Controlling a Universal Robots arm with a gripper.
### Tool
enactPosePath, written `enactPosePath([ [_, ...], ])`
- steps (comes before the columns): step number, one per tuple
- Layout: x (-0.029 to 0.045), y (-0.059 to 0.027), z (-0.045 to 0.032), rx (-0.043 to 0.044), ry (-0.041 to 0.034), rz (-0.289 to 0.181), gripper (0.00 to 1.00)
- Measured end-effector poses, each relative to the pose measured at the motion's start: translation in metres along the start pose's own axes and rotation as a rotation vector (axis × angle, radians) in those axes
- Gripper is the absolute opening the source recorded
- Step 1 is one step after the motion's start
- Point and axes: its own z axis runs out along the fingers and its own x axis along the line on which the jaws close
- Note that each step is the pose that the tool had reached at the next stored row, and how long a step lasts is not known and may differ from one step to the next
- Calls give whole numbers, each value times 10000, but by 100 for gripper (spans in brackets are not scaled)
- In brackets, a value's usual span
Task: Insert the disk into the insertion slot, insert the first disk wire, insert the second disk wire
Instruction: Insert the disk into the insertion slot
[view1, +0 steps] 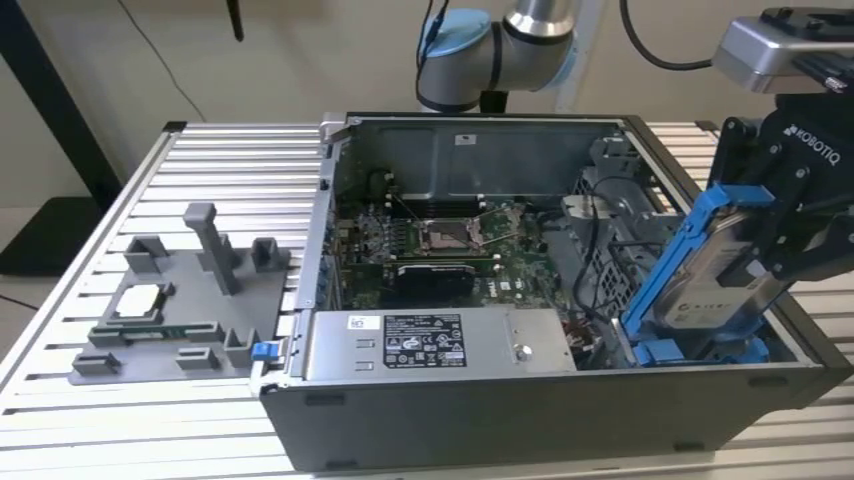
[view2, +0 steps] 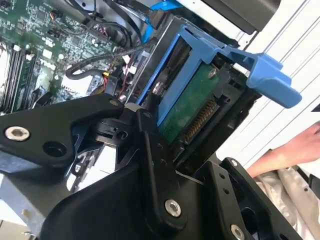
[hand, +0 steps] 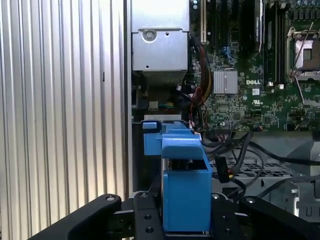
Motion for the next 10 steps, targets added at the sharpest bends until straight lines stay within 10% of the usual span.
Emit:
enactPosePath([
  [10, -40, -5, 157, 0, -5, 69, 0],
])
